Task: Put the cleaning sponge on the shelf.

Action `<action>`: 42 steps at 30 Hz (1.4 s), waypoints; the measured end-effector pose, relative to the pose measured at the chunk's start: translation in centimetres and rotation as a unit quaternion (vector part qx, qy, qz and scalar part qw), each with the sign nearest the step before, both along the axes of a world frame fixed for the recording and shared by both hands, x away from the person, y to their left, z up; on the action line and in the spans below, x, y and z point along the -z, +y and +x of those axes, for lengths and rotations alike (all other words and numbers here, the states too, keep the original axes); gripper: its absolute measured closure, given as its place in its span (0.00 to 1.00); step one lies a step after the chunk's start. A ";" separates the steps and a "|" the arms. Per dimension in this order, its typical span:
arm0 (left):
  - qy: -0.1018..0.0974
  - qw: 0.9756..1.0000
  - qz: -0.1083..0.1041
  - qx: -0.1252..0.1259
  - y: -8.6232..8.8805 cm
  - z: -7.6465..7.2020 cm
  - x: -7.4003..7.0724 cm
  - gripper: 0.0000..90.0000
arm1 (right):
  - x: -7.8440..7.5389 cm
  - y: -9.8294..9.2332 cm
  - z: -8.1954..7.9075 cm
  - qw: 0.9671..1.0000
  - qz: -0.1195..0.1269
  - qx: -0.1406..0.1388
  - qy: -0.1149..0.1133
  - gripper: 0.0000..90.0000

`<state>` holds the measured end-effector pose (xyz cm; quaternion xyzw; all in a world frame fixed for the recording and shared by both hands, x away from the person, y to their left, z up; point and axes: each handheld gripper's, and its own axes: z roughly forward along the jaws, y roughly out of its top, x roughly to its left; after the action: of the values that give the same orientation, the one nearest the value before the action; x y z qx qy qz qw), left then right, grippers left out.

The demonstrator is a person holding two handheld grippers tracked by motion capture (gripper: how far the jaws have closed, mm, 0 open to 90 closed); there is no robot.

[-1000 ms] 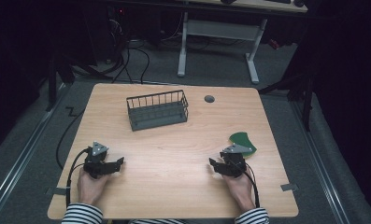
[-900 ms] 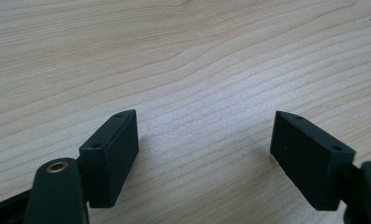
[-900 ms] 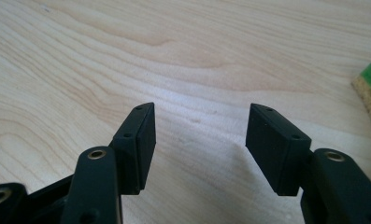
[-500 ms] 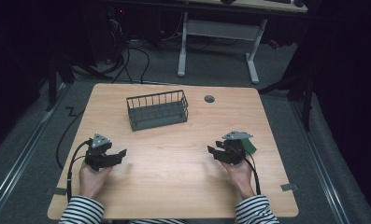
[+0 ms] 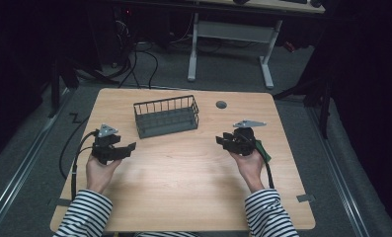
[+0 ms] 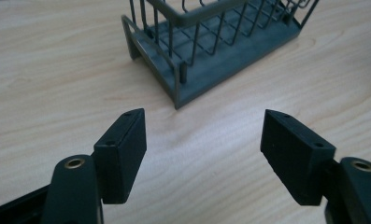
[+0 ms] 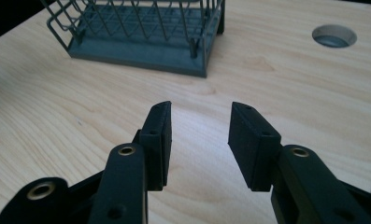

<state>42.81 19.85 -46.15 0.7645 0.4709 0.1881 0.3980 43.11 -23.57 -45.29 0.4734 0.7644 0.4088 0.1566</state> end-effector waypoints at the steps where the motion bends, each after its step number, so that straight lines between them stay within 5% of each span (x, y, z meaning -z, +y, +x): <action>1: 0.000 1.000 0.001 -0.002 -0.1 0.3 -0.2 0.36 | -0.3 0.1 0.4 1.000 0.001 -0.001 -0.003 0.66; 20: -0.010 0.999 -0.017 -0.027 -0.7 4.7 -3.5 0.33 | -2.6 3.2 5.9 1.000 -0.023 0.010 -0.012 0.53; 27: -0.002 0.999 -0.006 -0.048 -1.1 6.6 -3.2 0.36 | -2.9 5.3 8.3 0.999 -0.029 0.019 -0.014 0.54; 31: 0.001 0.997 -0.031 -0.066 -0.7 7.4 -2.8 0.38 | -2.6 6.2 9.7 0.999 -0.035 0.030 -0.009 0.56; 42: 0.002 0.997 -0.040 -0.070 -0.6 8.5 -1.8 0.45 | -1.7 7.9 11.8 0.997 -0.043 0.059 -0.017 0.60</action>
<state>51.30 19.24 -44.38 0.7135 0.5310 0.1949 0.4136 54.94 -15.63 -43.62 0.5035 0.7490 0.3739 0.2137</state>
